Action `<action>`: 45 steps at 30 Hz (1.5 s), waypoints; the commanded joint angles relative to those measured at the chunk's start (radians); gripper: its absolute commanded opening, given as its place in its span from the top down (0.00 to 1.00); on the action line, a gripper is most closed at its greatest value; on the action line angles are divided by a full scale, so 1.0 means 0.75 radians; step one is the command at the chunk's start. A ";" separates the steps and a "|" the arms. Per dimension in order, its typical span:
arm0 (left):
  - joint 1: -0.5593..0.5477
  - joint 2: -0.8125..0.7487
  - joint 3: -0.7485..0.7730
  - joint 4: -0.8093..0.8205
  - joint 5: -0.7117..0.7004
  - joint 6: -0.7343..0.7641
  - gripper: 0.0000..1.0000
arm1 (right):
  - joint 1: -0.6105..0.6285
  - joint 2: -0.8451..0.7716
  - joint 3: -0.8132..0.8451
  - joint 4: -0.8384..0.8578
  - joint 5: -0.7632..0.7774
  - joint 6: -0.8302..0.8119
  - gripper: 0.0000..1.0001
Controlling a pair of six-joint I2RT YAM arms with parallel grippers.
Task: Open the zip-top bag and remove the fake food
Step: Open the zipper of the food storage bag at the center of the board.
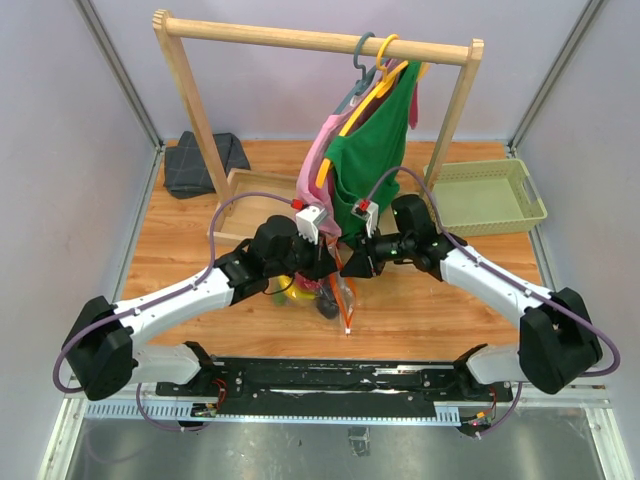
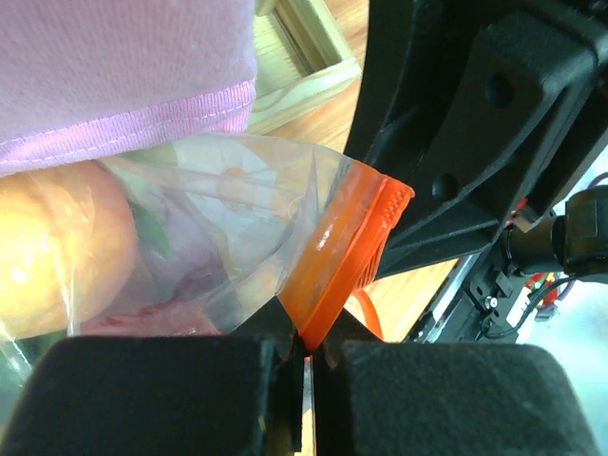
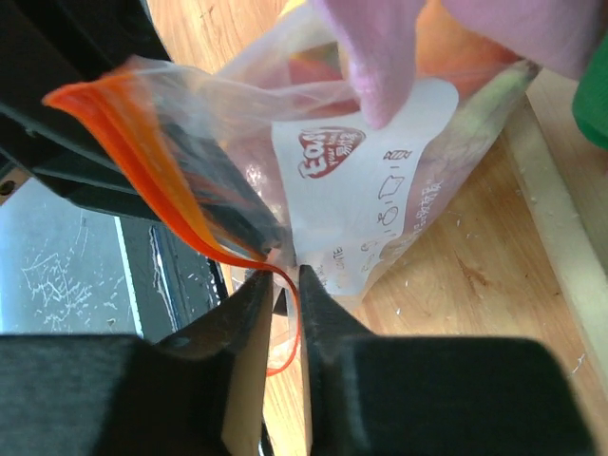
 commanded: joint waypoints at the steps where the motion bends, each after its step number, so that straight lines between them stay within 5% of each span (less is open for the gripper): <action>1: 0.007 -0.003 -0.017 0.079 0.052 -0.021 1.00 | -0.029 -0.045 0.056 0.019 -0.035 -0.013 0.88; 4: 0.007 -0.005 -0.021 0.073 0.051 -0.019 1.00 | -0.029 -0.050 0.068 -0.014 0.003 -0.033 0.99; 12: 0.012 -0.038 -0.049 0.065 0.030 0.003 1.00 | -0.033 -0.052 0.099 -0.194 0.321 -0.182 0.99; 21: 0.028 -0.034 -0.050 0.035 0.023 0.024 1.00 | -0.041 -0.051 0.167 -0.298 0.286 -0.279 0.99; 28: 0.028 0.005 -0.024 0.061 0.094 0.007 1.00 | -0.068 -0.067 0.201 -0.316 -0.098 -0.348 0.61; 32: 0.028 0.021 -0.018 0.074 0.132 -0.006 1.00 | -0.064 -0.059 0.202 -0.290 -0.150 -0.343 0.49; 42: 0.028 0.028 -0.031 0.096 0.163 -0.025 1.00 | 0.052 -0.022 0.210 -0.273 0.014 -0.340 0.46; 45: 0.028 0.030 -0.037 0.101 0.173 -0.029 1.00 | 0.079 -0.016 0.220 -0.273 0.099 -0.327 0.52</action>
